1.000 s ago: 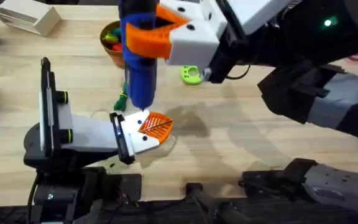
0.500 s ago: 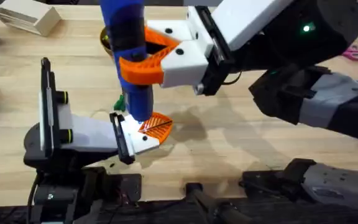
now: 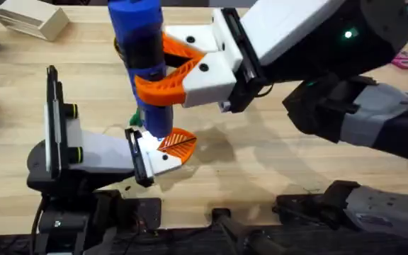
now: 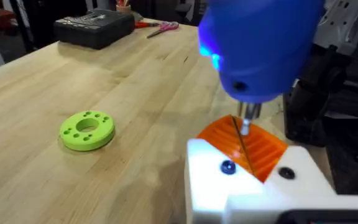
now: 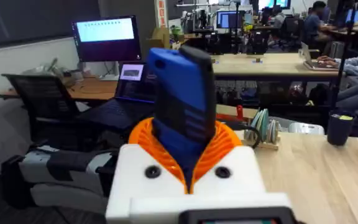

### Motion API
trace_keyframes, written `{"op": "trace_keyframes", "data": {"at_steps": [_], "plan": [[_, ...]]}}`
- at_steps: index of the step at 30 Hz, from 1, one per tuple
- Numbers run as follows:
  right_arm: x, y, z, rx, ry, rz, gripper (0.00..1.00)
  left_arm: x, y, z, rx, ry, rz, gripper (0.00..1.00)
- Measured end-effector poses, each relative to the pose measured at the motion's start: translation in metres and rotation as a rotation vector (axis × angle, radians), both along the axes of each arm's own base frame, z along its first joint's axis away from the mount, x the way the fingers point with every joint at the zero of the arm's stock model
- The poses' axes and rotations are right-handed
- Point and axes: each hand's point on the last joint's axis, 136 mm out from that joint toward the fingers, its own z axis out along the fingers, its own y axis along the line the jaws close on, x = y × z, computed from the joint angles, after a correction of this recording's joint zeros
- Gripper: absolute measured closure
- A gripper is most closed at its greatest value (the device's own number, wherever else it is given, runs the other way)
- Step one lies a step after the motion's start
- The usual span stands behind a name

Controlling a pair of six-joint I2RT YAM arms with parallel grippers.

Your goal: Pick up the gripper from the table and insert it into the empty holder that is missing its gripper. Then pick up a screw, insert it into the mounting hole, and use the screwdriver to tighten it. Finally, clean up the table by picking up the vegetable and placing it into the bucket.

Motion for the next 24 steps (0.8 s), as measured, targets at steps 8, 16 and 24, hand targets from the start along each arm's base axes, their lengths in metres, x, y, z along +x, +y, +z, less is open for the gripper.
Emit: {"op": "trace_keyframes", "data": {"at_steps": [8,16,24], "plan": [[0.001,0.008,-0.012,-0.022,0.012,0.012,0.972,0.000,0.000,0.000,0.000,0.000,0.000,0.994],[-0.002,0.010,-0.013,-0.020,0.005,0.022,0.972,0.000,0.000,0.000,0.000,0.000,0.000,0.994],[-0.004,0.011,-0.013,-0.014,-0.021,0.022,0.972,0.000,0.000,0.000,0.000,0.000,0.000,0.994]]}}
